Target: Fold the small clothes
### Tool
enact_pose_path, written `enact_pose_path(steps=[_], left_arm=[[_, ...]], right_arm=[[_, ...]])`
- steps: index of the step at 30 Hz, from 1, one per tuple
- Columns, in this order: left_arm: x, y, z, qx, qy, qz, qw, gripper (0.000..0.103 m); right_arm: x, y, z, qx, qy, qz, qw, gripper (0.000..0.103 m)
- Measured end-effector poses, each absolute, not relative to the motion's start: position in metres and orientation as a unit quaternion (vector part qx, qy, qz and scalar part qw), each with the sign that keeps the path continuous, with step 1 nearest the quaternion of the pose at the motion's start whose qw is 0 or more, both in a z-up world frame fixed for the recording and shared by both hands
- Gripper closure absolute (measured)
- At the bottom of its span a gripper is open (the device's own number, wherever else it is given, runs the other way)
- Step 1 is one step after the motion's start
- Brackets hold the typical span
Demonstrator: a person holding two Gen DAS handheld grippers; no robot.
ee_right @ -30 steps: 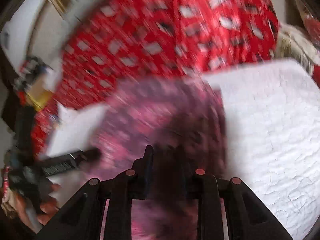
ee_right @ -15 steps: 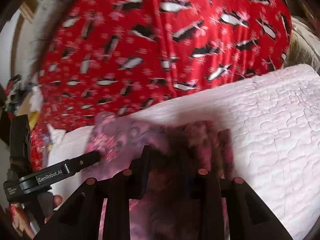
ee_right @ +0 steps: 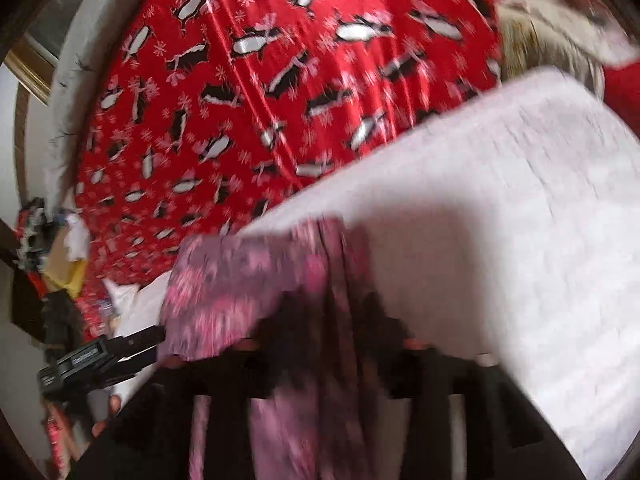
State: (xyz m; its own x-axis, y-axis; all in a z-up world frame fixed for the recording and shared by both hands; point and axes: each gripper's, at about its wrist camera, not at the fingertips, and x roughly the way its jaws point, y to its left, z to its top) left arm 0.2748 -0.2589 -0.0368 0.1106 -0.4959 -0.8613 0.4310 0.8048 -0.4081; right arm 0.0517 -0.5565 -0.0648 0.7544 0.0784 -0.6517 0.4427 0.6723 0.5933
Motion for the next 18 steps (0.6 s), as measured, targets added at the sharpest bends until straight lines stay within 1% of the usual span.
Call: enact_pose_path(steps=[1,4,6,8,10,11,12,14,15,17,18], left_arm=[[0.268,-0.252,-0.042,-0.036,0.597,-0.319,0.735,0.022],[0.247,-0.243,-0.045,-0.042,0.585,-0.336,0.737,0.022],[0.236,-0.246,-0.045,-0.048,0.592,-0.353,0.723,0.019],[0.224,-0.253,-0.046,-0.051,0.601,-0.374,0.704,0.019],[0.215,-0.263,-0.047,-0.045,0.609,-0.383,0.693,0.019],[0.213,-0.266,-0.047,-0.046,0.608,-0.381,0.695,0.019],[0.212,-0.268,-0.047,-0.049,0.607,-0.379,0.697,0.022],[0.211,-0.272,-0.046,-0.053,0.607,-0.363,0.705,0.034],[0.211,-0.272,-0.045,-0.049,0.606,-0.354,0.711,0.047],[0.210,-0.268,-0.044,-0.036,0.602,-0.344,0.720,0.061],[0.210,-0.266,-0.042,-0.036,0.600,-0.342,0.722,0.069]], right_arm=[[0.041,-0.555,-0.069,0.398,0.334,-0.105,0.848,0.050],[0.008,-0.550,-0.084,0.442,0.309,-0.074,0.838,0.050],[-0.003,-0.544,-0.088,0.463,0.294,-0.045,0.835,0.049],[0.002,-0.533,-0.090,0.467,0.304,-0.009,0.830,0.048],[0.010,-0.523,-0.088,0.462,0.317,0.013,0.828,0.040],[0.015,-0.519,-0.086,0.454,0.321,0.011,0.831,0.038],[0.019,-0.516,-0.083,0.449,0.323,0.006,0.833,0.036],[0.027,-0.509,-0.081,0.440,0.332,-0.006,0.834,0.036],[0.030,-0.507,-0.079,0.434,0.335,-0.013,0.836,0.038],[0.033,-0.501,-0.075,0.413,0.344,-0.030,0.843,0.049],[0.035,-0.498,-0.072,0.396,0.348,-0.034,0.849,0.059]])
